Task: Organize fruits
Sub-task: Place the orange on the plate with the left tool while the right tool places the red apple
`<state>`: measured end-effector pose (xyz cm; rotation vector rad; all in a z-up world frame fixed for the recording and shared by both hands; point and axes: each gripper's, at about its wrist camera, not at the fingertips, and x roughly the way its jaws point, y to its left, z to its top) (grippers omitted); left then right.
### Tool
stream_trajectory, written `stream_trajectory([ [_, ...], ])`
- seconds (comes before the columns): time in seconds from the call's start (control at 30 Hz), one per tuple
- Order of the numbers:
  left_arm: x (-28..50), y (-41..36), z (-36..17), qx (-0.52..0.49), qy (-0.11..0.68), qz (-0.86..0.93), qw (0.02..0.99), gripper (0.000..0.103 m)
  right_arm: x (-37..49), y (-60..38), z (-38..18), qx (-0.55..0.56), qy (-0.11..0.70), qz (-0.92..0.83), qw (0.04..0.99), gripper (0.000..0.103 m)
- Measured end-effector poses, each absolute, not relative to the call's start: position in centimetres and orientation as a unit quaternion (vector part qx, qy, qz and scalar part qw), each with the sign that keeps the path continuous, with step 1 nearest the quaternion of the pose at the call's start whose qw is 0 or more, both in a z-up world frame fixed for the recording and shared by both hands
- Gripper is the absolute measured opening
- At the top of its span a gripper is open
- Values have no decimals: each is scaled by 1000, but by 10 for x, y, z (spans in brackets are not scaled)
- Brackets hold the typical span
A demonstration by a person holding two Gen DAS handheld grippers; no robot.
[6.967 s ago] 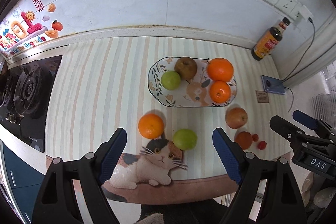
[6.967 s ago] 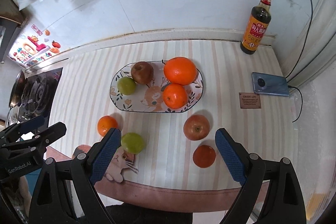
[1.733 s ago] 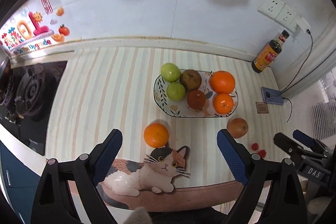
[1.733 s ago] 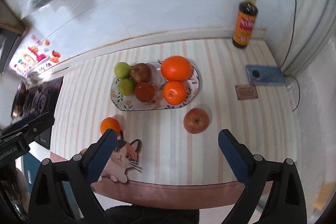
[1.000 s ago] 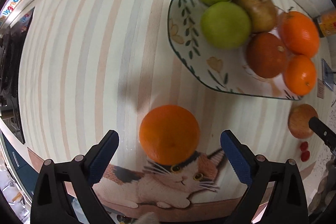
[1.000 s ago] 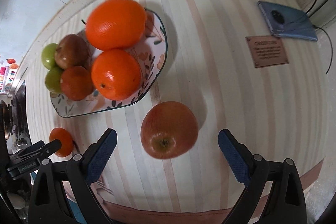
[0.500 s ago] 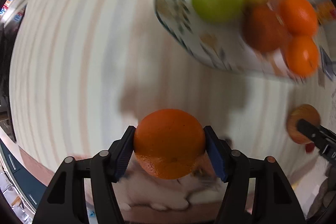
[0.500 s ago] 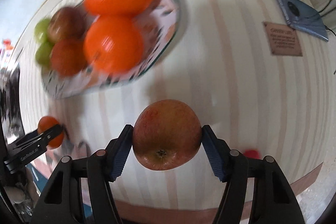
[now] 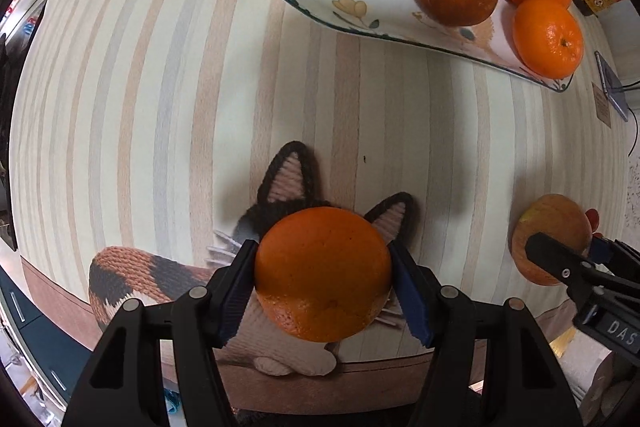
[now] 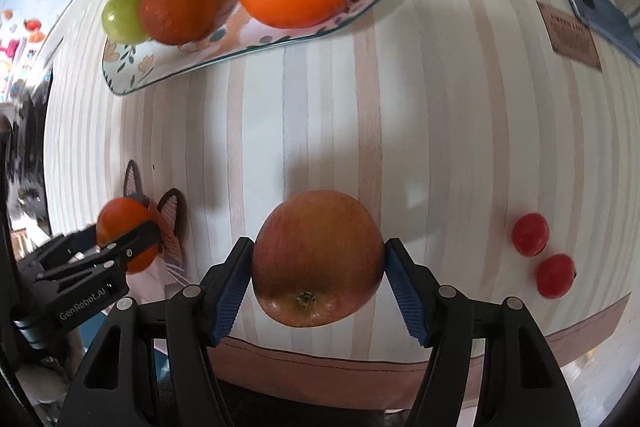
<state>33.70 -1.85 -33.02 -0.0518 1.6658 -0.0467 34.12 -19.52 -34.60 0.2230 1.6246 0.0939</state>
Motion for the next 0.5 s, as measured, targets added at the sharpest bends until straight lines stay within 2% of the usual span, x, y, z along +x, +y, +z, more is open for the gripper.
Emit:
stream_trajectory([
  [0.17, 349, -8, -306, -50, 726, -29, 686, 62, 346, -180, -333, 91, 717, 50, 689, 68],
  [0.33, 383, 7, -271, -84, 697, -26, 712, 62, 364, -182, -295, 115, 685, 68, 716, 68],
  [0.5, 424, 16, -268, -94, 689, -14, 719, 62, 416, -177, -256, 118, 652, 76, 745, 68],
])
